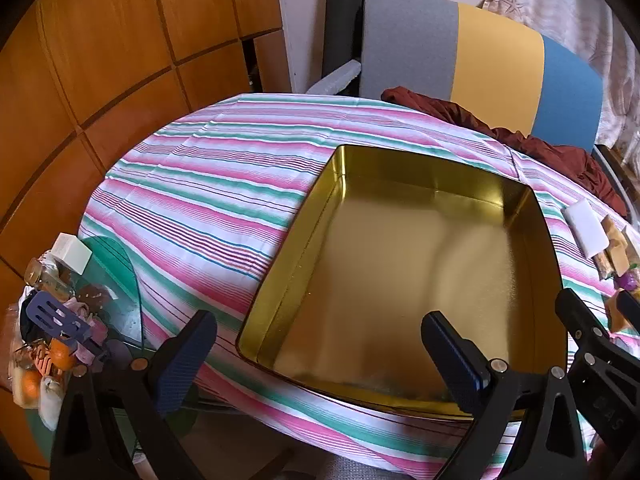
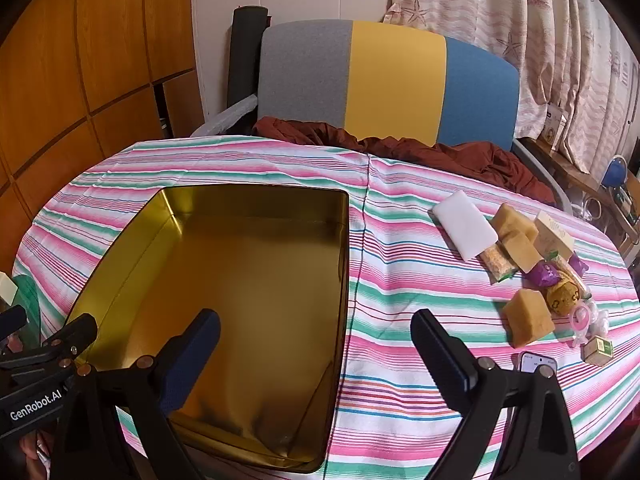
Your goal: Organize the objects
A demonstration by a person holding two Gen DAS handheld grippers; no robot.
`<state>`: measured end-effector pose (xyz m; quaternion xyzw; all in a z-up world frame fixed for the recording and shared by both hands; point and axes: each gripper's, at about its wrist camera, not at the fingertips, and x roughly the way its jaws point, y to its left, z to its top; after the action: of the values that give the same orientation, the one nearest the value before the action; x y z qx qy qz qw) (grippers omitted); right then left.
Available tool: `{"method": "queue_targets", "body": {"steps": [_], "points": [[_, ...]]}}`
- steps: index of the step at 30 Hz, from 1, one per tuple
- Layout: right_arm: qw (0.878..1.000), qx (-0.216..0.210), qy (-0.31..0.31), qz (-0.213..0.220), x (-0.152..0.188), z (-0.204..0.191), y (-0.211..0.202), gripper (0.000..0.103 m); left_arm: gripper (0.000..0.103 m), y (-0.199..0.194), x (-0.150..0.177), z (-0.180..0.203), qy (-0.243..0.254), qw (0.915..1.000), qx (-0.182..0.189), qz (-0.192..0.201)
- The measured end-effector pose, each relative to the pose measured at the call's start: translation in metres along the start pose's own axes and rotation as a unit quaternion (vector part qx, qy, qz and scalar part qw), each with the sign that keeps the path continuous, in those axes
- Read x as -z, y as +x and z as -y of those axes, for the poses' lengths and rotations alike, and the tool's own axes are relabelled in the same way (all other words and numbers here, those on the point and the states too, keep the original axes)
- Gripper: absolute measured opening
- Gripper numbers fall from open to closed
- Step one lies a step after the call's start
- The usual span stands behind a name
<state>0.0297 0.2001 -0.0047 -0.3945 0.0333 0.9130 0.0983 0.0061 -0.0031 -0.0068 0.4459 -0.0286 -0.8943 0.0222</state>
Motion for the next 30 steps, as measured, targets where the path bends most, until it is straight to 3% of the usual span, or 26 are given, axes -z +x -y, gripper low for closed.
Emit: {"method": "queue_targets", "body": {"steps": [12,16,19,21,26,28,30], "points": [[1.0,-0.004,0.008,0.005,0.0,0.003,-0.006,0.098,0.103,-0.002,0.002,0.003,0.003,1.0,0.001,-0.006],[1.0,-0.002,0.013,0.024,0.0,0.008,-0.012,0.098,0.103,-0.002,0.003,0.005,0.004,0.9999,0.006,-0.008],[0.998,-0.026,0.016,0.045,-0.002,0.015,-0.016,0.103,0.103,-0.004,0.004,0.007,0.003,0.9994,0.035,-0.004],[0.997,-0.055,0.004,0.055,-0.003,0.02,-0.016,0.103,0.103,-0.006,0.006,0.011,0.002,0.9972,0.075,0.005],[0.994,-0.103,0.027,0.019,0.002,0.046,-0.005,0.103,0.102,-0.007,0.01,0.029,0.009,0.9906,0.136,0.009],[0.996,-0.085,0.026,0.025,0.008,0.06,-0.007,0.103,0.102,-0.009,0.009,0.04,0.015,0.9879,0.154,0.007],[0.999,-0.038,0.017,0.031,0.013,0.076,-0.009,0.101,0.103,-0.013,0.01,0.054,0.03,0.9856,0.166,0.01]]}}
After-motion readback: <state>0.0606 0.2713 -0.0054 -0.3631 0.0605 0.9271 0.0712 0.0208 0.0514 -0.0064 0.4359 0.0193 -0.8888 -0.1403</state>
